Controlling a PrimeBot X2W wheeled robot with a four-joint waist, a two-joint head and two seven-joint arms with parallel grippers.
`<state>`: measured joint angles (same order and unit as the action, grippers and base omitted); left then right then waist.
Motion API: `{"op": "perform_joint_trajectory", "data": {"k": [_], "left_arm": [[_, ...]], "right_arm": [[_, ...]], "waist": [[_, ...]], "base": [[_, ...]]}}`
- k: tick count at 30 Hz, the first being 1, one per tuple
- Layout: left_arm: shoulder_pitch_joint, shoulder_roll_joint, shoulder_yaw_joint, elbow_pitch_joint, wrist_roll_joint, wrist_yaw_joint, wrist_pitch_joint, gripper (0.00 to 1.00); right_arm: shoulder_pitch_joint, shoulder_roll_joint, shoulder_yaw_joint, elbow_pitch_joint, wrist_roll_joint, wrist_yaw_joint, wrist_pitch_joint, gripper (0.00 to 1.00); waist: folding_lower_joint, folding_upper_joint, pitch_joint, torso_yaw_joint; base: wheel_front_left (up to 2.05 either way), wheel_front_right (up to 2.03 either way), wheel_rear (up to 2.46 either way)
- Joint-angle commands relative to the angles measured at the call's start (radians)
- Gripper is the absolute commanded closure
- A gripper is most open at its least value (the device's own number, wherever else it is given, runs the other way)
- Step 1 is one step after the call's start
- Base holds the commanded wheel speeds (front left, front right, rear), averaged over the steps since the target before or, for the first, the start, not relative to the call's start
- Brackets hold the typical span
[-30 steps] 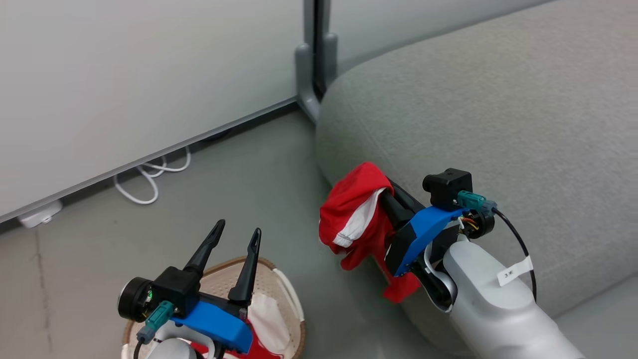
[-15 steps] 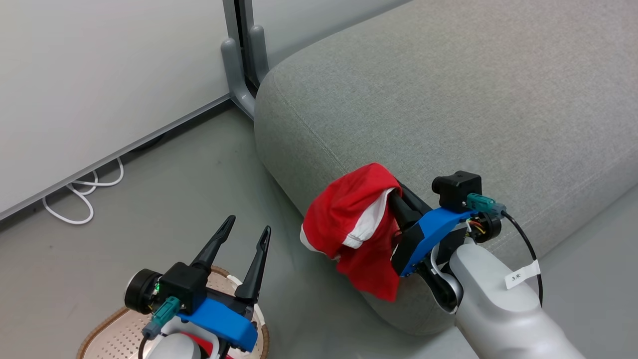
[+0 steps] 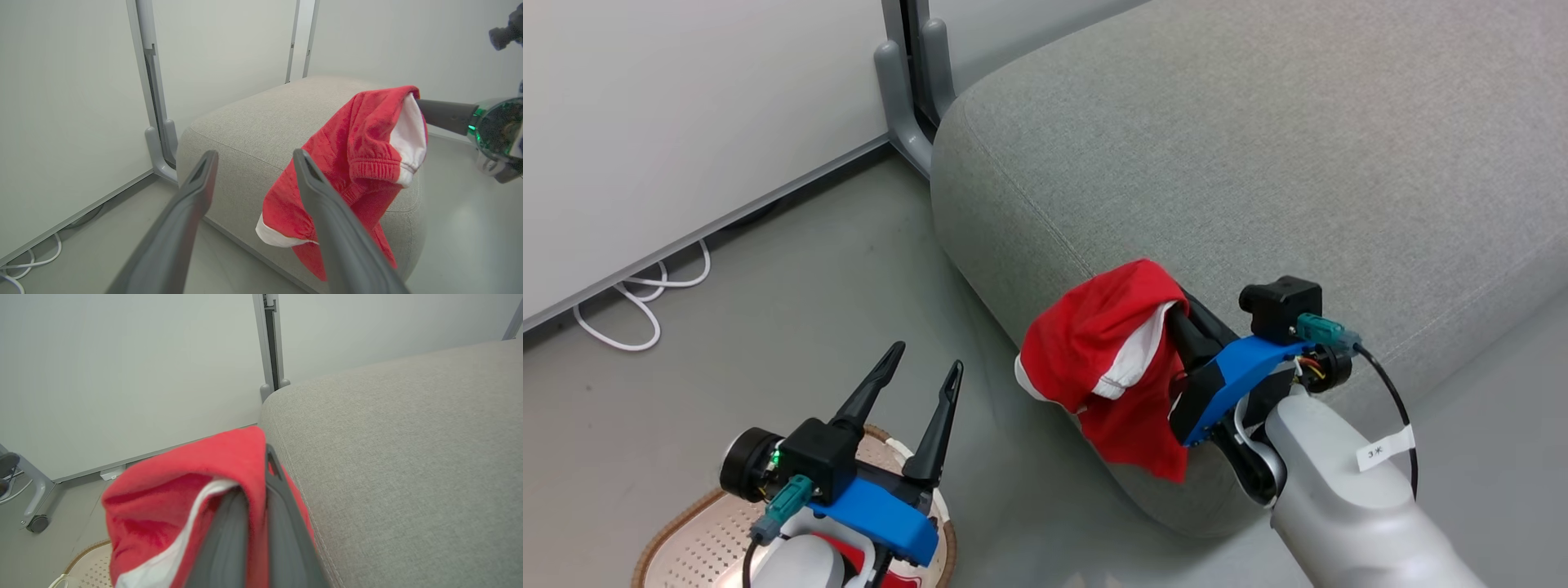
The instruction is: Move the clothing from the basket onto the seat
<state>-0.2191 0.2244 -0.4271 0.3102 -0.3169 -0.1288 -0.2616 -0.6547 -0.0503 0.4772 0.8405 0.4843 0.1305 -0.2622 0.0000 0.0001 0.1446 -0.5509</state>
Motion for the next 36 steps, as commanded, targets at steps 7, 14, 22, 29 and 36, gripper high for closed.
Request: {"op": "perform_joint_trajectory", "data": {"k": [7,14,22,29,36], "left_arm": [[-0.025,0.028,0.020,-0.041,0.020,-0.002,-0.005,0.00],[-0.110,0.067,-0.021,-0.098,0.046,-0.002,-0.005,0.00],[-0.239,0.118,-0.057,-0.192,0.069,-0.002,0.020,0.00],[-0.339,0.142,-0.081,-0.267,0.090,-0.002,0.047,0.00],[-0.366,0.152,-0.089,-0.281,0.105,0.001,0.048,0.00]], "right_arm": [[-0.160,-0.017,-0.104,0.030,-0.055,0.000,-0.004,1.00],[-0.331,-0.147,-0.314,0.012,-0.130,0.000,-0.004,1.00],[-0.417,-0.287,-0.584,-0.021,-0.223,0.000,-0.004,1.00],[-0.402,-0.289,-0.783,0.012,-0.290,0.000,-0.004,1.00],[-0.386,-0.245,-0.891,0.033,-0.351,0.000,-0.004,1.00]], "waist": [[0.0000,-0.0001,0.087,0.016],[0.0000,-0.0001,0.232,0.110],[0.0000,-0.0001,0.434,0.216],[0.0000,-0.0001,0.578,0.286],[0.0000,-0.0001,0.636,0.307]], "base": [[0.00,0.00,0.00],[0.00,0.00,0.00],[0.00,0.00,0.00],[0.00,0.00,0.00],[0.00,0.00,0.00]]}}
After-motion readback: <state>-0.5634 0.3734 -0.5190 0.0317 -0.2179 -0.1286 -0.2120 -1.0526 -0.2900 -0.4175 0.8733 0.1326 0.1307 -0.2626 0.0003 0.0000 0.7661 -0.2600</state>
